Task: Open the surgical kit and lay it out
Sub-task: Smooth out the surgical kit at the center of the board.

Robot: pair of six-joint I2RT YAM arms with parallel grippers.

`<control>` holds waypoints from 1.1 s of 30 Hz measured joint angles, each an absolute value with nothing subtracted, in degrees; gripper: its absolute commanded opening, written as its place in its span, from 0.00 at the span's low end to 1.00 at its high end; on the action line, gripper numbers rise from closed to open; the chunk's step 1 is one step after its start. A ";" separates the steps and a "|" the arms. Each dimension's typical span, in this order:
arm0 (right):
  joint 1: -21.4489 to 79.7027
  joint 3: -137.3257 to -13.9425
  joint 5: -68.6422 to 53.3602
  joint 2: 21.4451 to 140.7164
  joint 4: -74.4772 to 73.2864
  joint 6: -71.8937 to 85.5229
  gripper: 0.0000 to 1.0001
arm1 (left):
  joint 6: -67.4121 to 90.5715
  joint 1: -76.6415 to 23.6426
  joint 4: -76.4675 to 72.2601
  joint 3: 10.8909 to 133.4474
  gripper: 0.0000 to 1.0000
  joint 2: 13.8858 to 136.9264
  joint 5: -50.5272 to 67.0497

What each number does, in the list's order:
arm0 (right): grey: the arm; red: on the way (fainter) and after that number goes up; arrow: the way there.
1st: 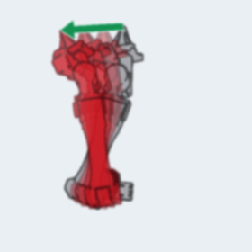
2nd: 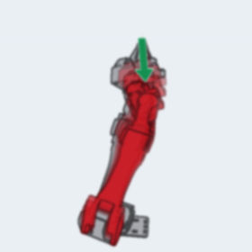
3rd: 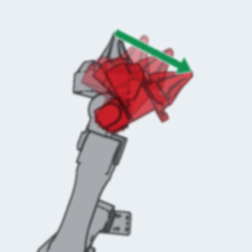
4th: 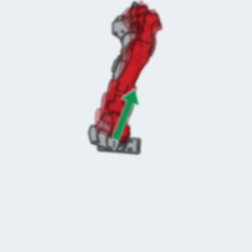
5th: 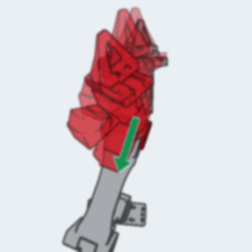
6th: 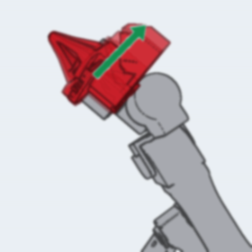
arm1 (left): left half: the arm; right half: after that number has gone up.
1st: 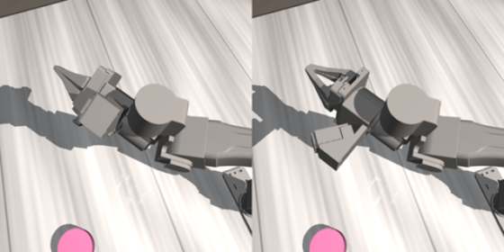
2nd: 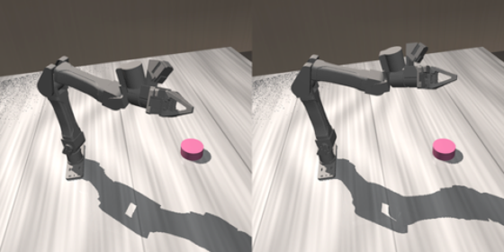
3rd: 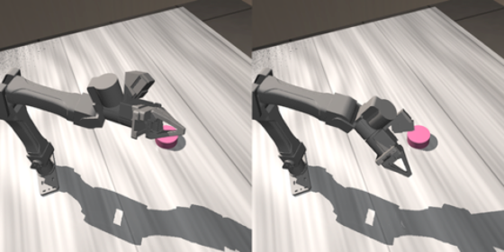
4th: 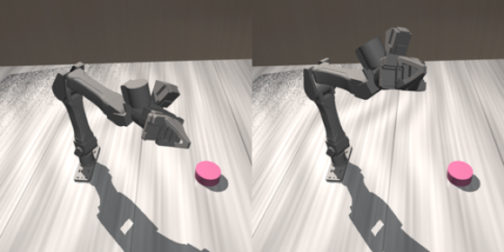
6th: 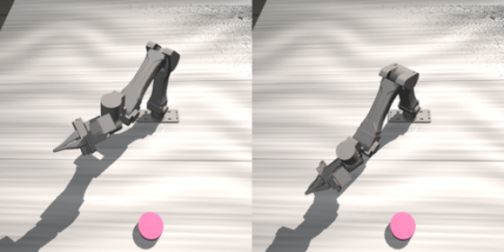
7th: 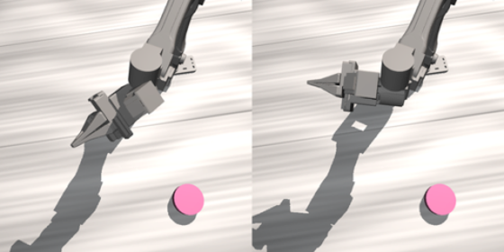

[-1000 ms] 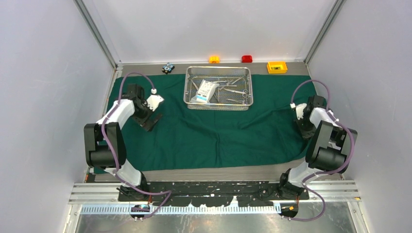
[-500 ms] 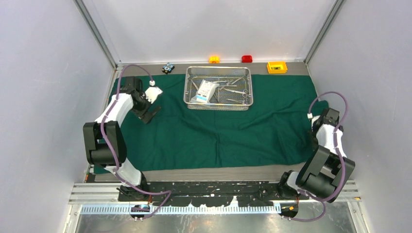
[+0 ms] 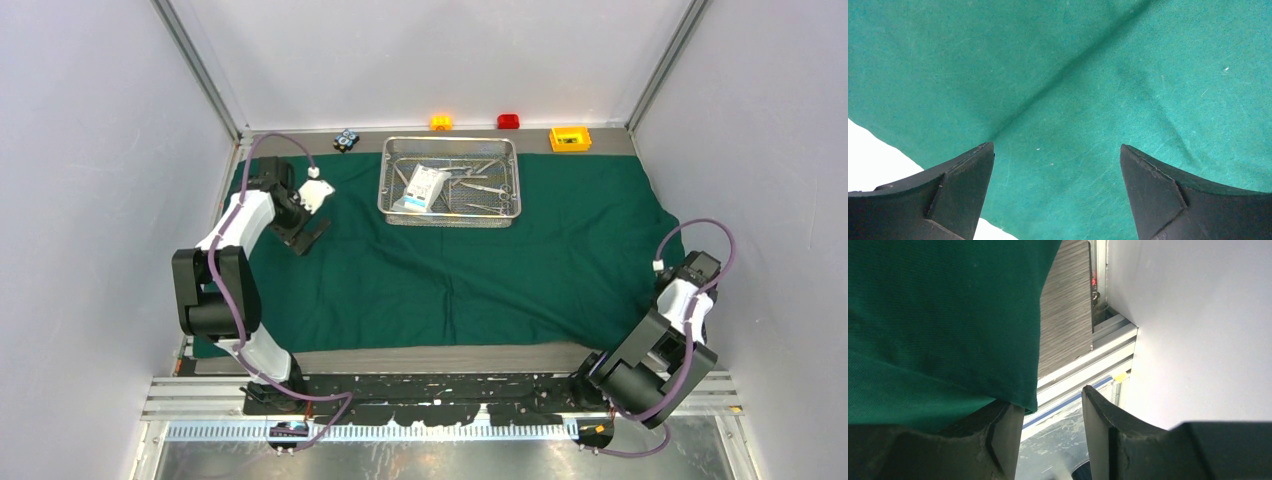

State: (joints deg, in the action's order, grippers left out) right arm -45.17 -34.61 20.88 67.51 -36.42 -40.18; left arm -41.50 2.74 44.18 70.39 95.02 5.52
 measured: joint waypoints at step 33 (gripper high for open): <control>-56.93 -50.22 1.93 71.53 -45.50 -47.33 0.51 | -45.34 4.12 46.26 67.22 0.99 93.12 2.39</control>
State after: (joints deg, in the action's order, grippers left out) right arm -56.93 -50.22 1.93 71.53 -45.50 -47.33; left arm -45.34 4.12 46.26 67.22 93.12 2.39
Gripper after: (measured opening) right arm 0.515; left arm 0.991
